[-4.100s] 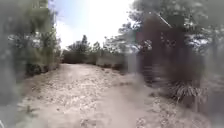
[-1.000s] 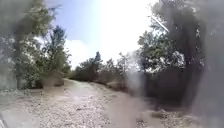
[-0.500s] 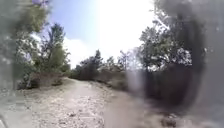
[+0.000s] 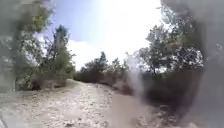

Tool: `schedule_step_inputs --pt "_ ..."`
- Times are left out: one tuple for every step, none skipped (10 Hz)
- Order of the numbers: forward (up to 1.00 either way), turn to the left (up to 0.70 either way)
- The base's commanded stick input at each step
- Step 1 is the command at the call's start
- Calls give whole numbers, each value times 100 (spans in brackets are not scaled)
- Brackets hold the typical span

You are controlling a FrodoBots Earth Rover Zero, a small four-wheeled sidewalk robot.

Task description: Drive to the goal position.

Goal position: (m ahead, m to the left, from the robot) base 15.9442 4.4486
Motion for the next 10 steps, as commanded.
schedule_step_inputs --pt "60 2" --pt "60 1" --pt "60 1" --pt "60 1" --pt "60 1" --pt "60 1" --pt "60 1" --pt "60 1" --pt "60 1" --pt "60 1"
